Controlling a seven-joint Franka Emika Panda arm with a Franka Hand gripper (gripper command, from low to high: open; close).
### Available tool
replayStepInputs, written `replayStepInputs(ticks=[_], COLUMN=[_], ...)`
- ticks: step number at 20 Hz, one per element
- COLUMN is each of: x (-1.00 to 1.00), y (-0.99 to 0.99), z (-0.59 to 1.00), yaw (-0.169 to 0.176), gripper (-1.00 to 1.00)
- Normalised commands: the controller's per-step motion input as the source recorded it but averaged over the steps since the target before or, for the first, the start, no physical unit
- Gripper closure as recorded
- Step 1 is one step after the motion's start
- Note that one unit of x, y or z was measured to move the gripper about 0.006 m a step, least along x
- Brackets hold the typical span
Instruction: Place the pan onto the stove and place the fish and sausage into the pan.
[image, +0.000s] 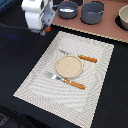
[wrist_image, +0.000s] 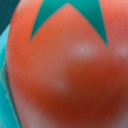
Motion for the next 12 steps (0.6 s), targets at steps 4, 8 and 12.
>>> replayStepInputs(ticks=[4, 8, 12], x=[0.3, 0.4, 0.42], y=[0.83, 0.85, 0.86], z=[0.52, 0.18, 0.06], yaw=[0.04, 0.039, 0.04], gripper=[1.0, 1.0, 1.0])
